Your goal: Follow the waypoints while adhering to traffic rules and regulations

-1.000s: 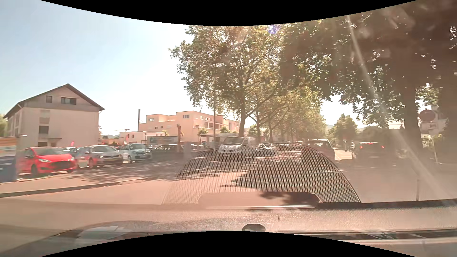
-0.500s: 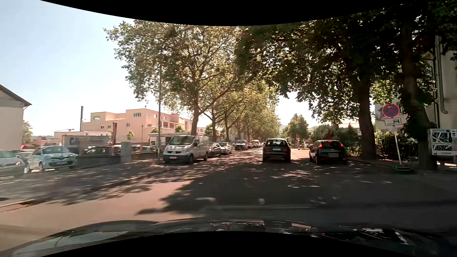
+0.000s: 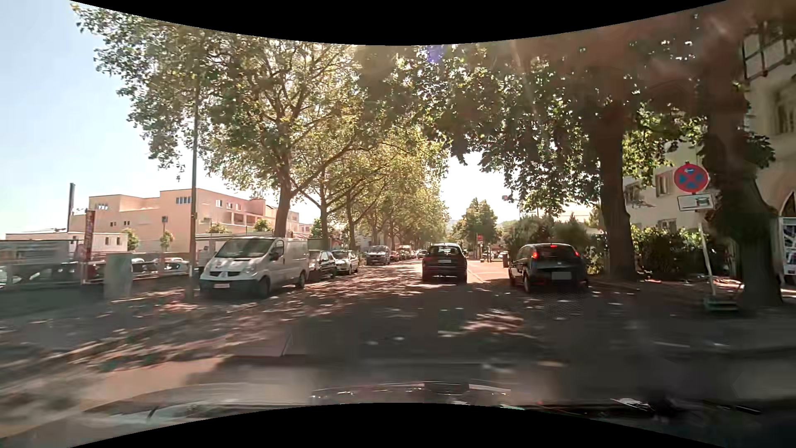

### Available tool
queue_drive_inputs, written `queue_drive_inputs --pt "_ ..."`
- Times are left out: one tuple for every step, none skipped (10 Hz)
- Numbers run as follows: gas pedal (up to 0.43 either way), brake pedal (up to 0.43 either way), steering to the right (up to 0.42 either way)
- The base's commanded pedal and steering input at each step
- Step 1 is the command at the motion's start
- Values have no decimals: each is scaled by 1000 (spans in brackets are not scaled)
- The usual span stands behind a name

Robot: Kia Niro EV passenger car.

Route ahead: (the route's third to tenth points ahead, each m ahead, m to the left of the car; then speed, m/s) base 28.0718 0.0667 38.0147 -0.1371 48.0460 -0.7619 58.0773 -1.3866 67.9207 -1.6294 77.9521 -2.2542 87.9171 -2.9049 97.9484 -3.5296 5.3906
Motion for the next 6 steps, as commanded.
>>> queue_drive_inputs --pt "177 0 81" --pt "177 0 78" --pt "177 0 77" --pt "189 0 74" --pt "189 0 67" --pt "189 0 56"
